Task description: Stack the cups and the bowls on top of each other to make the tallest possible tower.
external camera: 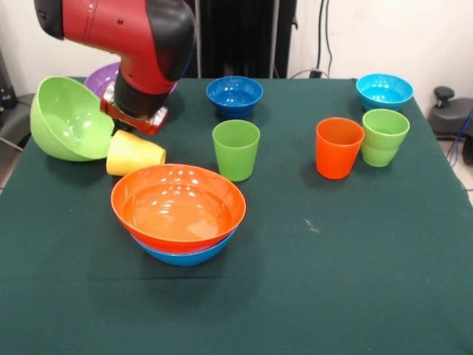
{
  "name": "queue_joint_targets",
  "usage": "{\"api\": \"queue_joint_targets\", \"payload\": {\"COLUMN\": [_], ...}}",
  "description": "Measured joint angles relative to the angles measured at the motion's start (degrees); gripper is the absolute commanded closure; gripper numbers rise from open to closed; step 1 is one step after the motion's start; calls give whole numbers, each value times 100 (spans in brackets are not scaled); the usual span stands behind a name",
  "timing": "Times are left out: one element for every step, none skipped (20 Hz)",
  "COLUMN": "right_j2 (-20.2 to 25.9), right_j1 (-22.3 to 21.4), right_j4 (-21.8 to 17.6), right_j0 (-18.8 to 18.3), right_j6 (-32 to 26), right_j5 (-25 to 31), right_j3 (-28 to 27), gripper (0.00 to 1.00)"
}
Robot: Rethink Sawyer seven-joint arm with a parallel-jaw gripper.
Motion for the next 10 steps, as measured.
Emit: {"api": "queue_joint_targets", "payload": {"right_j2": [-10,-16,-28,-41,-51,-63,-83,-104,-120,-133], "right_j1": [-19,-34,-71,-118,-165,-217,-302,-397,-482,-552], "right_j4": [0,0,0,0,0,0,0,0,0,0], "right_j0": [-24,-36,-56,-73,-84,-92,-99,-99,-98,-98], "right_j6": [0,0,0,0,0,0,0,0,0,0], "right_j5": [0,0,0,0,0,0,0,0,0,1], "right_j3": [31,52,94,142,185,226,285,345,394,432], "gripper": [100,100,100,100,100,100,100,100,100,100]}}
